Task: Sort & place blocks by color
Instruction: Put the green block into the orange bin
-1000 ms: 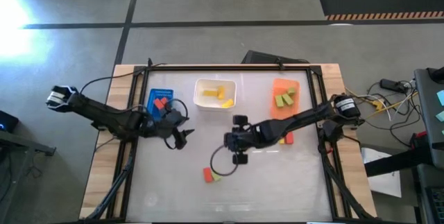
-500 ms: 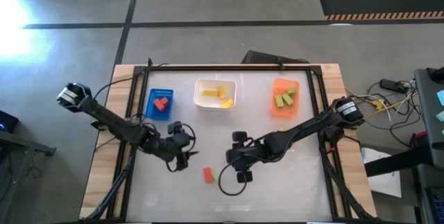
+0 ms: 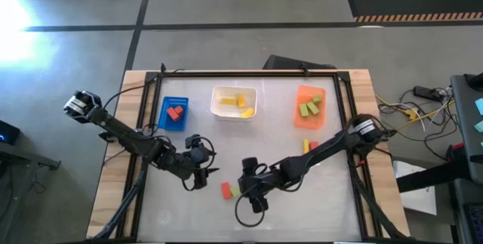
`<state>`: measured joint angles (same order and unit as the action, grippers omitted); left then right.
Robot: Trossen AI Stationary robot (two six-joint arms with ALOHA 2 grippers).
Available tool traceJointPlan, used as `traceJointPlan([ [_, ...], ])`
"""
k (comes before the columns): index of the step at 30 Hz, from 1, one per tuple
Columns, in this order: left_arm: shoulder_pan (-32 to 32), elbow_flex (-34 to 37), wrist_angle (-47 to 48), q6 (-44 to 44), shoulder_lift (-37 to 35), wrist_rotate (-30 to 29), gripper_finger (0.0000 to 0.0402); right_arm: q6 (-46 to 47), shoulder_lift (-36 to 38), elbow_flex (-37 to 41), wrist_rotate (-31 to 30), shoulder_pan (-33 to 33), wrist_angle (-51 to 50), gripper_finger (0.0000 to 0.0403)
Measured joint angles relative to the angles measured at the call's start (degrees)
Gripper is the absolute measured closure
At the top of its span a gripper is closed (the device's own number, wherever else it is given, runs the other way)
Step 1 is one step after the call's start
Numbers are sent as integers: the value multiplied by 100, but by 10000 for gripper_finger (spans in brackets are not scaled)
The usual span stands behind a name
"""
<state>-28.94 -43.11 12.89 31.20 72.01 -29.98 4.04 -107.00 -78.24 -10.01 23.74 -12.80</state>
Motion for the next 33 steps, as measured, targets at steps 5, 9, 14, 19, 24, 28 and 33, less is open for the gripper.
traceJointPlan([
  [5, 1, 2, 3, 4, 0, -4, 148, -97, -383, 0, 231, -53, 374, 147],
  [9, 1, 7, -16, 4, 0, -4, 148, -108, -685, 2, 614, -214, 717, 147],
  [14, 1, 28, -40, 0, 0, -7, 148, -90, -948, 2, 954, -408, 909, 147],
  [19, 2, 34, -40, -2, 0, -7, 148, -165, -1075, 2, 1220, -541, 983, 149],
  [24, 6, 35, -46, -18, 0, -46, 148, -192, -1176, 2, 1612, -642, 1290, 169],
  [28, 6, 35, -44, -2, -2, -48, 148, -208, -1176, 2, 1703, -662, 1328, 195],
  [33, 6, 35, -46, -2, -2, -48, 148, -155, -1176, 2, 1719, -662, 1335, 242],
])
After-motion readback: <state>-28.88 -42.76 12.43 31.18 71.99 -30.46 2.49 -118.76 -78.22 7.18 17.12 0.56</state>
